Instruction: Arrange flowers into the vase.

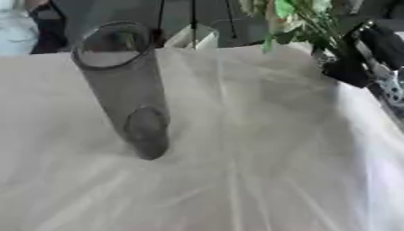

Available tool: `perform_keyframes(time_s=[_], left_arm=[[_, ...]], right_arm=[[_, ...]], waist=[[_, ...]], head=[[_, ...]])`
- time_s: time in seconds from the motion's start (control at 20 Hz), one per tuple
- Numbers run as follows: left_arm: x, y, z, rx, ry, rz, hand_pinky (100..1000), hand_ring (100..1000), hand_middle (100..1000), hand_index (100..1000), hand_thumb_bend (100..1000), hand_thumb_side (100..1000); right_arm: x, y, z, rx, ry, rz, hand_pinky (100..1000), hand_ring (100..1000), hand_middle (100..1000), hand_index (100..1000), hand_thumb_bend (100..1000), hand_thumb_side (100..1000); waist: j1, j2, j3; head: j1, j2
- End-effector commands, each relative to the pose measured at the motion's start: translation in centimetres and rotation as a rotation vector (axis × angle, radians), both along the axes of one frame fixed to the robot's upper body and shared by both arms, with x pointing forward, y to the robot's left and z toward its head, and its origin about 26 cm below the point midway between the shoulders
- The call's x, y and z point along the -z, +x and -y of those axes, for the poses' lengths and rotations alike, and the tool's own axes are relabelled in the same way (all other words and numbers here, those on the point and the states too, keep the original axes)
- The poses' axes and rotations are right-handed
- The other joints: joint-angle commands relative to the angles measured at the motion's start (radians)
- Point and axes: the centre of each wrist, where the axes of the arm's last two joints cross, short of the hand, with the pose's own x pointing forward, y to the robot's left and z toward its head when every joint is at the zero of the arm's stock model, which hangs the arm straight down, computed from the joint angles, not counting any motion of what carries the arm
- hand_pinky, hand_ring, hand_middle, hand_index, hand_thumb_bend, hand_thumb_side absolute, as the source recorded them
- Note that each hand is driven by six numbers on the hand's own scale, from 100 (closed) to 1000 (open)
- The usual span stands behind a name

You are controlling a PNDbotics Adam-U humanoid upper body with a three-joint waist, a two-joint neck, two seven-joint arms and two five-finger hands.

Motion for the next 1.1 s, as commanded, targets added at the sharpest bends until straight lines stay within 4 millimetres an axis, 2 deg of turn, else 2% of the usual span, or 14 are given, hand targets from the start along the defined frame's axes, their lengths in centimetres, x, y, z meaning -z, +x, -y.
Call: perform_keyframes(time_s=[0.05,0.45,0.8,0.85,1.1], left_arm=[[-0.9,-0.3,-0.1,-0.003,0.030,0.028,630,785,789,866,100,1000],[-0.8,-0.3,-0.1,-0.005,0.028,0.026,628,781,781,866,100,1000],[-0.8,-0.3,-0.1,-0.008,0.027,0.025,627,781,781,866,100,1000],[-0.8,-0.3,-0.1,-0.008,0.028,0.024,627,780,780,866,100,1000],[-0.8,-0.3,-0.1,-0.007,0.029,0.021,628,780,780,866,100,1000]], right_arm=[[-2.5,-0.9,0.1,0.008,-0.028,0.091,100,100,100,177,100,963],[-3.7,-1.5,-0.8,-0.040,-0.002,0.242,100,100,100,135,100,995],[-4.8,-2.0,-1.6,-0.104,0.057,0.375,100,100,100,100,100,844],[-5.0,-2.1,-1.9,-0.121,0.067,0.398,100,100,100,100,100,796],[-6.6,-2.4,-4.4,-0.210,0.157,0.505,100,100,100,100,100,686]], waist=[[-0.008,-0.008,0.003],[-0.010,-0.010,0.002],[-0.010,-0.014,0.000],[-0.011,-0.016,0.000],[-0.013,-0.026,0.002]], head=[[0.000,-0.011],[0.002,-0.015],[0.009,-0.016],[0.013,-0.014],[0.025,-0.003]])
